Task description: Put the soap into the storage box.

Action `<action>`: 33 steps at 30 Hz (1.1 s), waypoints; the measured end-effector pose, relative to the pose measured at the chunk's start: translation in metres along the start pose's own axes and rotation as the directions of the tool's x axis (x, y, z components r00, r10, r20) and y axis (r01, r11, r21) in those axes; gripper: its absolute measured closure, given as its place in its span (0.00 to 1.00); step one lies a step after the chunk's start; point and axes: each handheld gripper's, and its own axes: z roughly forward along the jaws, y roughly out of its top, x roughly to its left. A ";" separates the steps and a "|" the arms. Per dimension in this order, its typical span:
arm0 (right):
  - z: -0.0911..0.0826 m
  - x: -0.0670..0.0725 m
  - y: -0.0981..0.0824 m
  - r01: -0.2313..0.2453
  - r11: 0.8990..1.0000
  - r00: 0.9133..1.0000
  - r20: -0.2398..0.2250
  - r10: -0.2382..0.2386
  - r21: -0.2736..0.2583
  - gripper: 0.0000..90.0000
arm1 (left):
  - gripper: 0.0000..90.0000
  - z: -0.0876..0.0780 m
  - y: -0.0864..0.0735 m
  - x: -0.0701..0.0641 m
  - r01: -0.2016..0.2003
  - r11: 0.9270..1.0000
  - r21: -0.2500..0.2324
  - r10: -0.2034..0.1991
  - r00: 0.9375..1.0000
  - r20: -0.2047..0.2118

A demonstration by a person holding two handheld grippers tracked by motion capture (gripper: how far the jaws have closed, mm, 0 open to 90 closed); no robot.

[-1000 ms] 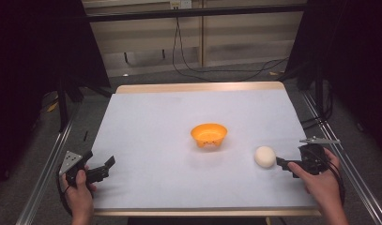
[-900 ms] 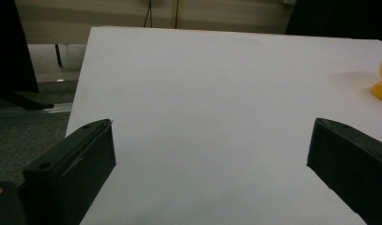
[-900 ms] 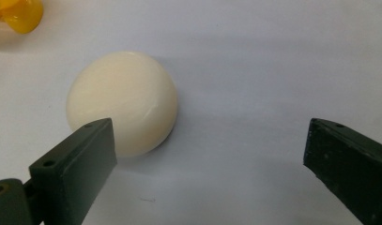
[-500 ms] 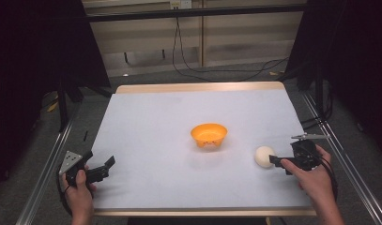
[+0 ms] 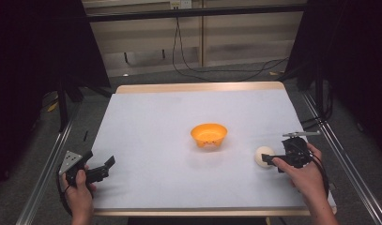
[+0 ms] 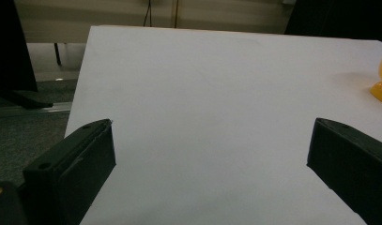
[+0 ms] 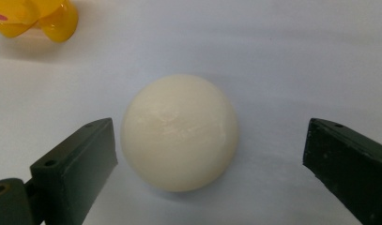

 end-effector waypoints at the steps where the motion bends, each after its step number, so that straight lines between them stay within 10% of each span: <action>1: 0.001 0.001 0.000 -0.007 1.000 1.000 0.000 0.007 0.002 0.03 | 0.01 0.000 0.000 0.000 0.006 1.000 0.000 -0.006 1.000 0.003; 33: 0.025 0.023 0.004 -0.036 0.999 0.998 0.059 0.034 0.036 0.24 | 0.01 0.000 0.000 0.000 0.009 1.000 0.006 -0.009 1.000 0.006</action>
